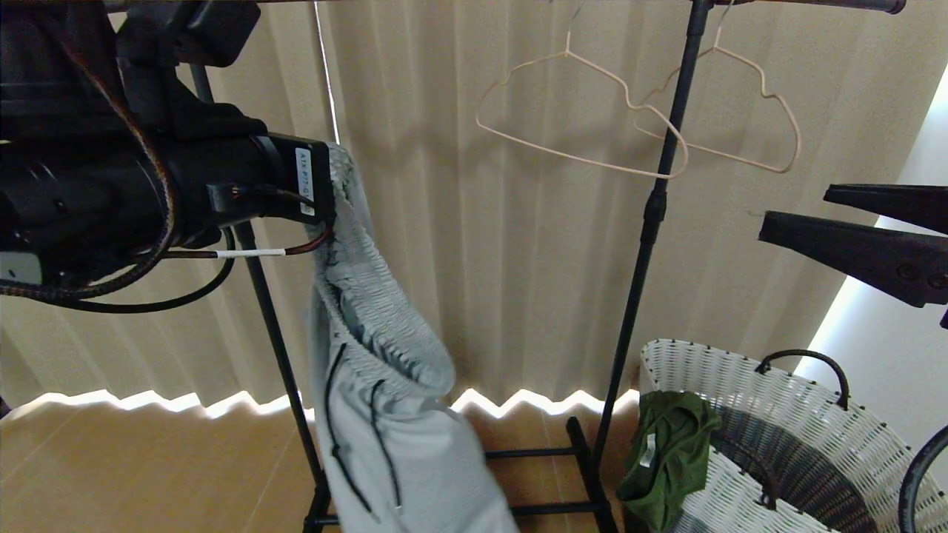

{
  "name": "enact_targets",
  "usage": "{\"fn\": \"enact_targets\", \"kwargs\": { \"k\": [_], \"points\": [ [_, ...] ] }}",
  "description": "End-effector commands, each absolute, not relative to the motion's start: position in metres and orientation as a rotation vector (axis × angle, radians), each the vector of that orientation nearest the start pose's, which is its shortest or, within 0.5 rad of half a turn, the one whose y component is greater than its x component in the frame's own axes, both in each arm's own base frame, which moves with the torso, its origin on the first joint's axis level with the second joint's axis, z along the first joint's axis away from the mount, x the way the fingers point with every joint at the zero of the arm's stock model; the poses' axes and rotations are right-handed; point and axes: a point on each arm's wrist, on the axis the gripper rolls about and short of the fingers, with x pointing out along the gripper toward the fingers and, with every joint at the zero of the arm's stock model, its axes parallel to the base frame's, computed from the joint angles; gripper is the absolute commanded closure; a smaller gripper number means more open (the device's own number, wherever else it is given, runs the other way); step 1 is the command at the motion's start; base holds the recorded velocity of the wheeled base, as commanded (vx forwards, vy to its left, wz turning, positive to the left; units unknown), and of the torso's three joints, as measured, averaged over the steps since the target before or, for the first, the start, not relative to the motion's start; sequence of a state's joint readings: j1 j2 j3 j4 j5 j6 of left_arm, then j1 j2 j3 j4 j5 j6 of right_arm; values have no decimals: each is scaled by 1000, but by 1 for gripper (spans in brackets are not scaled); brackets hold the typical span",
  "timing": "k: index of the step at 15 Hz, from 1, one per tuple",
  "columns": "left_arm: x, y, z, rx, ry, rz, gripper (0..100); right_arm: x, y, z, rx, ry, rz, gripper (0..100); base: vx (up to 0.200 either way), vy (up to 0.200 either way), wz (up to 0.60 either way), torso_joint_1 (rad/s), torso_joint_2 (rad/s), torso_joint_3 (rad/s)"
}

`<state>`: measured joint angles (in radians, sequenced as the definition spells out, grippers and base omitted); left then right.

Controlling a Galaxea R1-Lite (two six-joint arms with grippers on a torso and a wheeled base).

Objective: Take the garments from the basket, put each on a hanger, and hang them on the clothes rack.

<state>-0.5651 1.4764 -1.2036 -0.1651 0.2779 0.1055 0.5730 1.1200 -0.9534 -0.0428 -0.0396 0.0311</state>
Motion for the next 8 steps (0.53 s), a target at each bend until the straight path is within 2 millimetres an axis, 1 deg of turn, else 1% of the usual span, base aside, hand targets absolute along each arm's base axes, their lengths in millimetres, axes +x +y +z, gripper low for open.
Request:
{"fn": "enact_targets", "kwargs": {
  "k": [1, 2, 3, 4, 5, 6, 7, 8],
  "points": [
    [222, -133, 308, 163, 99, -291, 100, 132, 81, 301, -26, 136, 507, 0, 0, 0, 0, 0, 0, 0],
    [211, -124, 307, 191, 98, -288, 100, 136, 72, 296, -101, 176, 405, 0, 0, 0, 0, 0, 0, 0],
    [203, -117, 301, 225, 108, -280, 100, 136, 64, 291, -159, 206, 317, 0, 0, 0, 0, 0, 0, 0],
    [197, -107, 296, 253, 116, -261, 100, 134, 59, 288, -189, 226, 260, 0, 0, 0, 0, 0, 0, 0],
    [190, -99, 292, 271, 121, -249, 100, 132, 57, 283, -208, 238, 227, 0, 0, 0, 0, 0, 0, 0],
    [187, -97, 290, 276, 125, -247, 100, 132, 56, 281, -220, 242, 213, 0, 0, 0, 0, 0, 0, 0],
    [180, -89, 284, 279, 138, -231, 100, 131, 51, 271, -269, 266, 145, 0, 0, 0, 0, 0, 0, 0],
    [180, -89, 284, 279, 138, -231, 100, 131, 51, 271, -269, 266, 145, 0, 0, 0, 0, 0, 0, 0]
  ]
}}
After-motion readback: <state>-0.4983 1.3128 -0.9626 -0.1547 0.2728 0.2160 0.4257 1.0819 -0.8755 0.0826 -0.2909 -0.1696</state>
